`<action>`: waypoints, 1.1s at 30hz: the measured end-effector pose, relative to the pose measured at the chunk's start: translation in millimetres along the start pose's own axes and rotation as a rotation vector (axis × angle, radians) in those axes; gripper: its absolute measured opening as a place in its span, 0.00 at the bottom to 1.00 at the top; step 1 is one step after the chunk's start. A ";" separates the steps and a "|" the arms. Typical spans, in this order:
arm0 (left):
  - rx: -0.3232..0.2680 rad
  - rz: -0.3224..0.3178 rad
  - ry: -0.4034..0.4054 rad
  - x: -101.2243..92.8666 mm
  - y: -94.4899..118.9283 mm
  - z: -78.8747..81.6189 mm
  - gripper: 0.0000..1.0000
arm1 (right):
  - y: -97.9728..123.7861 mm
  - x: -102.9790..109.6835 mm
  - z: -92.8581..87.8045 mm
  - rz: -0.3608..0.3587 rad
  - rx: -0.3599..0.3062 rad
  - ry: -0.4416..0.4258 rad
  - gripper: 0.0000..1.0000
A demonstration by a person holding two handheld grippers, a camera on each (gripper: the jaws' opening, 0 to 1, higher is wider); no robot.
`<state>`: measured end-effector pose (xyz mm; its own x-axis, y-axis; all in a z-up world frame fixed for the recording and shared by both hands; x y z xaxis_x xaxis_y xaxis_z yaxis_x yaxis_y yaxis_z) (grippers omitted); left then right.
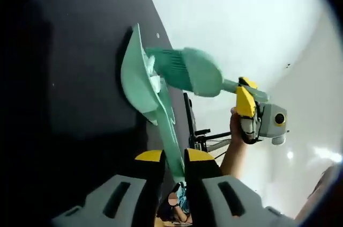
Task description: Pick up the broom and sweep the trash on the tabletop into the dustpan.
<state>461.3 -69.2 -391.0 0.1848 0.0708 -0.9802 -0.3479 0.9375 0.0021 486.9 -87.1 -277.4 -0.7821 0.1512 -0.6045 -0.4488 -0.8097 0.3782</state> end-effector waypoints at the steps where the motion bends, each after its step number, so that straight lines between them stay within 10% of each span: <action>1: 0.001 0.002 0.002 0.6 -0.3 -0.2 0.12 | -1.6 5.1 -5.5 0.026 0.042 0.043 0.04; 4: 0.001 -0.001 -0.001 -2.2 -2.6 -8.7 0.12 | -1.8 -9.4 -3.7 -0.059 0.024 0.143 0.04; 16: -0.004 0.002 -0.007 -9.8 -9.4 -41.7 0.12 | 14.1 -7.4 -19.8 -0.042 0.075 0.067 0.04; 33: -0.020 -0.005 0.002 -11.7 -12.4 -39.0 0.11 | 51.4 -11.6 -25.1 -0.064 0.094 0.042 0.04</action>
<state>427.7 -94.9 -387.3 0.1850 0.0660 -0.9805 -0.3652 0.9309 -0.0063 483.8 -144.7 -268.6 -0.7327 0.1749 -0.6577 -0.5369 -0.7424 0.4006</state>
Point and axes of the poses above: the point that each gripper's makers call its tool centre point, and the gripper's own axes: y roughly backward along the fingers, x roughly to its left, z roughly out of its top, the point moved 1 cm from there along y, roughly backward along the fingers, and after that the axes turned 10 degrees about -z, right-handed, at the moved point
